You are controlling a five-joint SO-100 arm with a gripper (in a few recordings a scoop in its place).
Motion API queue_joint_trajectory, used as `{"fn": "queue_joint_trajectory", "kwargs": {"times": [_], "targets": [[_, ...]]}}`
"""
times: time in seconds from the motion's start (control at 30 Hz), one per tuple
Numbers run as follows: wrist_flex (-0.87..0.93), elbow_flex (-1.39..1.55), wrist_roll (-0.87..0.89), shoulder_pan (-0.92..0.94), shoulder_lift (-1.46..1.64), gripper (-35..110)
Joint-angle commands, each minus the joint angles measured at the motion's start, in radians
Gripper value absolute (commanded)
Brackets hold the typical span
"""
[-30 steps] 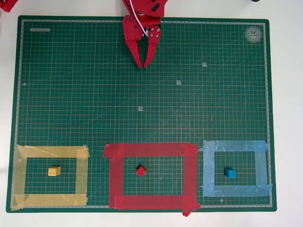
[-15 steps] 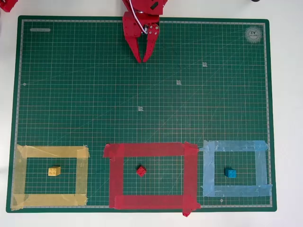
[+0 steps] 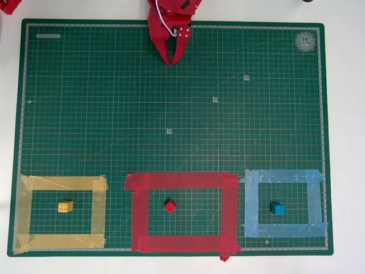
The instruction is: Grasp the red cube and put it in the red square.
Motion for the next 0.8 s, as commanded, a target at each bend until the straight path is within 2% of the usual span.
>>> {"fn": "queue_joint_trajectory", "kwargs": {"times": [0.0,0.77], "targets": [[0.026,0.006,-0.008,0.006,0.038,1],[0.029,0.006,-0.006,0.057,0.038,1]]}}
